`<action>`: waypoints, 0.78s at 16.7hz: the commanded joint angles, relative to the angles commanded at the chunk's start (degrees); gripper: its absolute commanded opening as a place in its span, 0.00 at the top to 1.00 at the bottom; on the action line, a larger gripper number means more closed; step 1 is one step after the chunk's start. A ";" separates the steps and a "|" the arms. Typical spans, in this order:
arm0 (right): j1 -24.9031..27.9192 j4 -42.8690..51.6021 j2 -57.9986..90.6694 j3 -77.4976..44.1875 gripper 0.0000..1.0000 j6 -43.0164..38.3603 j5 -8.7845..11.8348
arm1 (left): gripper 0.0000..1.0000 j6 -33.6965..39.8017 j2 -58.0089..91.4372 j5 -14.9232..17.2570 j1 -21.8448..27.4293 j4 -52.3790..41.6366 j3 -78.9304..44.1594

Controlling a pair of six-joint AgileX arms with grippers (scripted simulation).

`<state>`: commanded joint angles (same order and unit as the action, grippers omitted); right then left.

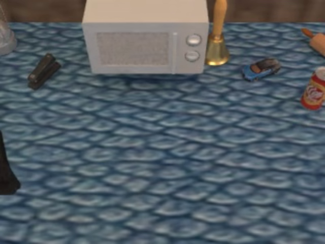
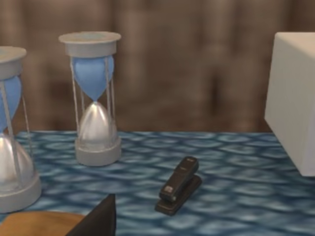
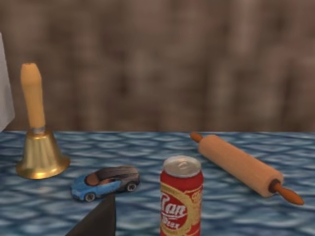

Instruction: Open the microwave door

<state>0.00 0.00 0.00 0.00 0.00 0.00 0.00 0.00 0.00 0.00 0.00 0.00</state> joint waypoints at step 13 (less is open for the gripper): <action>0.00 0.00 0.00 0.00 0.00 0.00 0.00 | 0.00 2.53 25.07 -3.36 7.14 -16.73 -26.07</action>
<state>0.00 0.00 0.00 0.00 0.00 0.00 2.53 25.07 -3.36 7.14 -16.73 -26.07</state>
